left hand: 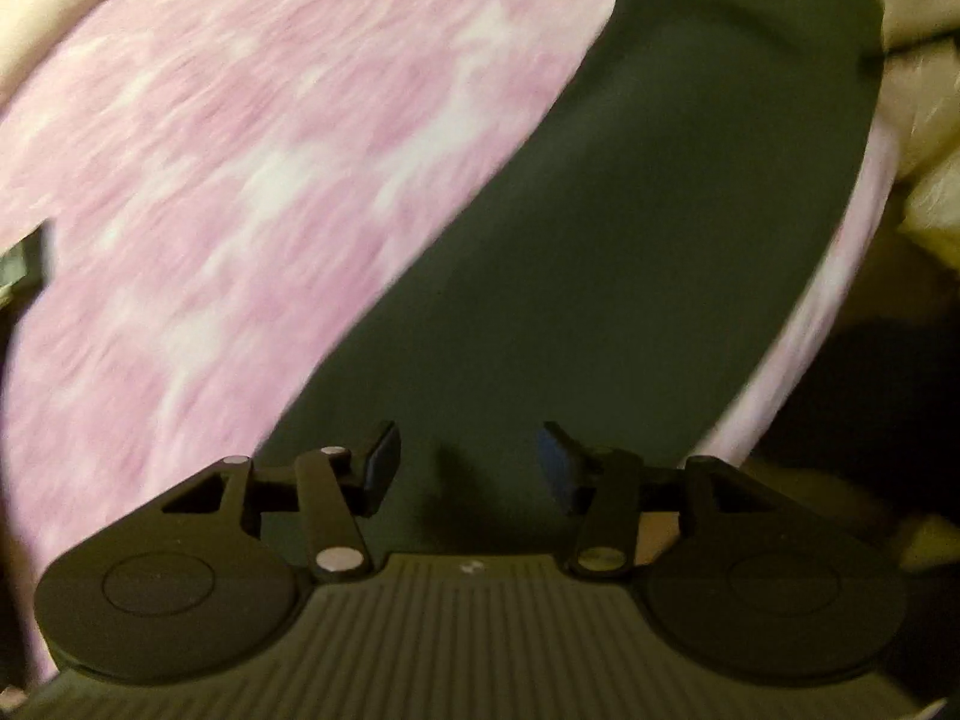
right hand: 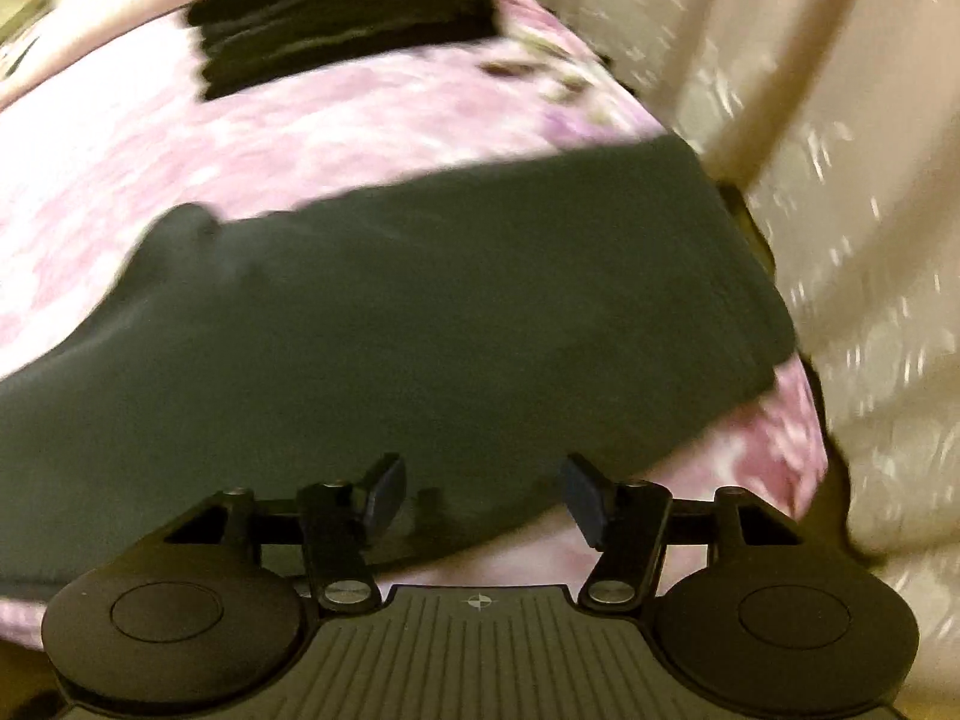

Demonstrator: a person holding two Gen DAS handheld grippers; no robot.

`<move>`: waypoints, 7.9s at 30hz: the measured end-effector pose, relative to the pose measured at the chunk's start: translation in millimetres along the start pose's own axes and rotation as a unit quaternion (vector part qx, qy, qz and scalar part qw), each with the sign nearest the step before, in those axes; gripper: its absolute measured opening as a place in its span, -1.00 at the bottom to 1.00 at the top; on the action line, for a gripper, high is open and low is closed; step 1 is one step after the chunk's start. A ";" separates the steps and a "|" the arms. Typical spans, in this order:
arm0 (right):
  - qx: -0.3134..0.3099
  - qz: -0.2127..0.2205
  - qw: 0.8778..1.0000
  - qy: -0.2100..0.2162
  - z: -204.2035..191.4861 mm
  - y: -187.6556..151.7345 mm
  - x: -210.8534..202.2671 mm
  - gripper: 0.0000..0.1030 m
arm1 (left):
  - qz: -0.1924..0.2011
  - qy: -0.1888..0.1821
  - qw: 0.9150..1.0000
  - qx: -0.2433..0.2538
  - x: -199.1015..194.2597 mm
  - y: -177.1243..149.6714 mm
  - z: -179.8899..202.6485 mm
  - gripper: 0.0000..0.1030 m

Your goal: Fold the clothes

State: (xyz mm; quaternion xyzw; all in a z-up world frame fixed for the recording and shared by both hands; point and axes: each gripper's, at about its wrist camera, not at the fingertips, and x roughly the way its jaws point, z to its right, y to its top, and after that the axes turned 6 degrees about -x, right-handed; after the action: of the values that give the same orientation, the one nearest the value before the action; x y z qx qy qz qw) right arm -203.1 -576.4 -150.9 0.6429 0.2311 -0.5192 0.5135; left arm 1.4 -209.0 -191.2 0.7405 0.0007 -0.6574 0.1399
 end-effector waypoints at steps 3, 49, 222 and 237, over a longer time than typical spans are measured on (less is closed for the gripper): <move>-0.053 0.022 0.998 0.030 -50.3 -0.9 -6.3 0.18 | -0.011 0.038 0.998 0.051 -1.6 -58.3 -1.8 -0.10; -0.660 0.081 0.745 0.041 -226.3 -116.4 -15.0 -0.97 | 0.053 0.102 0.980 0.163 -5.5 -183.7 -89.8 -0.88; 0.436 0.124 0.887 0.087 -131.5 -123.5 -13.6 -0.51 | 0.147 -0.140 0.926 0.317 31.9 65.5 6.8 -0.26; 0.440 0.127 0.881 0.116 -139.6 -117.5 -10.0 -0.90 | 0.100 -0.131 0.934 0.318 51.1 72.5 12.3 -0.21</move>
State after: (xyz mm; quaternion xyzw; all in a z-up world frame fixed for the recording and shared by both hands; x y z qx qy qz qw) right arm -244.1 -405.5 -200.6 0.8825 -0.0472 -0.4189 0.2085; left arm 9.8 -290.6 -227.2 0.6501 -0.3007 -0.6968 -0.0384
